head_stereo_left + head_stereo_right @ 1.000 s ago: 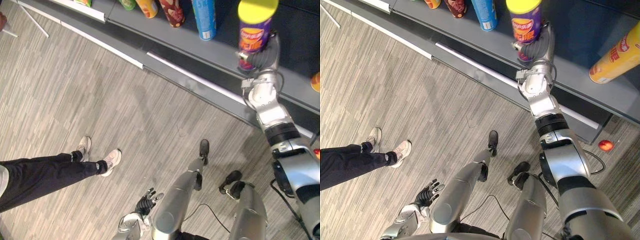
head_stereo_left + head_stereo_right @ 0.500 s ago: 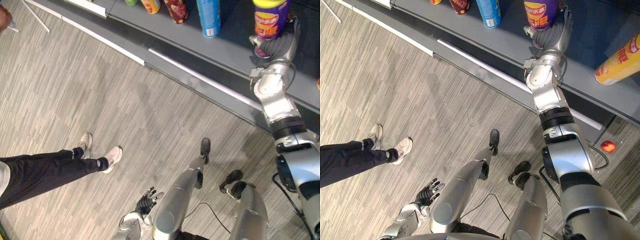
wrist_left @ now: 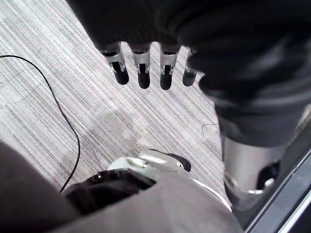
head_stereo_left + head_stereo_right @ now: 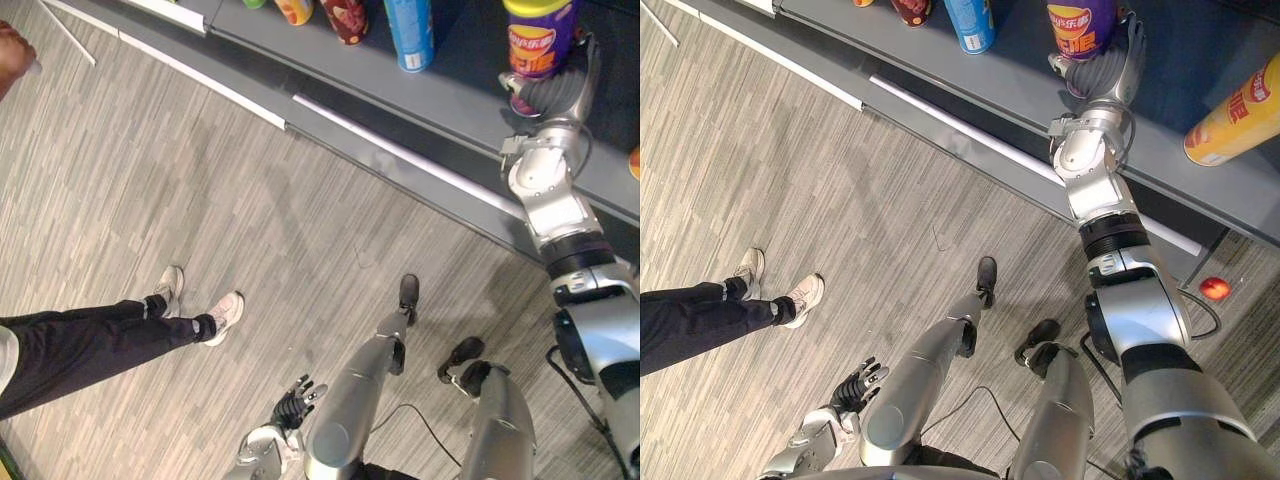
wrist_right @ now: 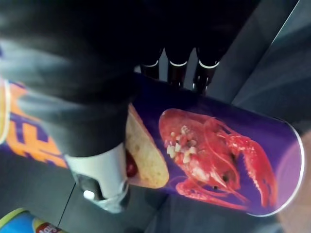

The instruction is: Put the gum and the chips on the shelf.

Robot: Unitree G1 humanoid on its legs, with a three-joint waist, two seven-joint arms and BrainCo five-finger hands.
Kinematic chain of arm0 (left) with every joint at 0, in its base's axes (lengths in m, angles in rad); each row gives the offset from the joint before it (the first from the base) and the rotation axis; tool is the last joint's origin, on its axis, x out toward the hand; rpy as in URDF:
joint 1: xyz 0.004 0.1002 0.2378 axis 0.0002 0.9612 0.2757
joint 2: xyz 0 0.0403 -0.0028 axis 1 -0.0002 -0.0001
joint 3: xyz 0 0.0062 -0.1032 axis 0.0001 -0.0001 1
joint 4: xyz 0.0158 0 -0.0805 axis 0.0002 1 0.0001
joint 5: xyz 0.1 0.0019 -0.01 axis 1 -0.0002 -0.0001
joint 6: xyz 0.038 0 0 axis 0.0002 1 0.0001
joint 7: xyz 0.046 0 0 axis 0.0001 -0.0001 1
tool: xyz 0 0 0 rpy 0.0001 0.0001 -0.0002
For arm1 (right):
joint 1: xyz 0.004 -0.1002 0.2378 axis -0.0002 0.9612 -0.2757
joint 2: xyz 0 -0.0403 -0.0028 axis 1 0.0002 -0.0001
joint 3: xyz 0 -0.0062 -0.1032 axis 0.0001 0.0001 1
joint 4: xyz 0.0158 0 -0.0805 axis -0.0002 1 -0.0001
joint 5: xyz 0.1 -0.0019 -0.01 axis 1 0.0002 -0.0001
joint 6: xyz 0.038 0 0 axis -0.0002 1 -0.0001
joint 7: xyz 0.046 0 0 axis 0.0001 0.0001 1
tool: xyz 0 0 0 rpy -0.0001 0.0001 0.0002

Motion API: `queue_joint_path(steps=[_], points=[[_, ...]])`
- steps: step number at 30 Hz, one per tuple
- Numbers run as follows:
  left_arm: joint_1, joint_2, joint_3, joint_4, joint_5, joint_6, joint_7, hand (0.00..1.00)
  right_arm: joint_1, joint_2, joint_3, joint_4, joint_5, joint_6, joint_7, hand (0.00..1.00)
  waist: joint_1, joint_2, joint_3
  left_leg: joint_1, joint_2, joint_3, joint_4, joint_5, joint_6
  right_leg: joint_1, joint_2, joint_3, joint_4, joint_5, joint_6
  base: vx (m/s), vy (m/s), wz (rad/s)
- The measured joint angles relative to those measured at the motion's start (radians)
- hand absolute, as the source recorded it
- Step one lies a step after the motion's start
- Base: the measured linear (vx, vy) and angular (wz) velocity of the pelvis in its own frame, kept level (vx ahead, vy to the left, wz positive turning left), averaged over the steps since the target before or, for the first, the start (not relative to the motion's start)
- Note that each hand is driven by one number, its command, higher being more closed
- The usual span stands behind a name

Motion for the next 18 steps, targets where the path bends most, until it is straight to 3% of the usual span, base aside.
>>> queue_joint_path(steps=[15,16,18], points=[[-0.003,0.0,-0.005,0.001,-0.035,0.0,-0.014,0.0,0.0,-0.004,0.0,0.033,0.0,0.003,0.0,1.0,0.018,0.0,0.0,-0.013,0.003,-0.002,0.013,-0.007,-0.002,-0.005,0.004,-0.002,-0.004,-0.002,-0.004,0.01,-0.045,0.0],[-0.003,0.0,-0.005,0.001,-0.035,0.0,-0.014,0.0,0.0,-0.004,0.0,0.033,0.0,0.003,0.0,0.0,0.018,0.0,0.0,-0.013,0.003,-0.003,0.013,-0.007,-0.002,-0.005,0.004,-0.003,-0.004,-0.002,-0.004,-0.01,-0.032,0.01],[-0.003,0.0,-0.005,0.001,-0.035,0.0,-0.014,0.0,0.0,-0.003,0.0,0.032,0.0,-0.001,0.0,0.0,0.019,0.0,0.0,-0.013,0.003,-0.003,0.013,-0.007,-0.002,-0.005,0.004,-0.004,-0.004,-0.002,-0.004,0.0,-0.016,0.0]])
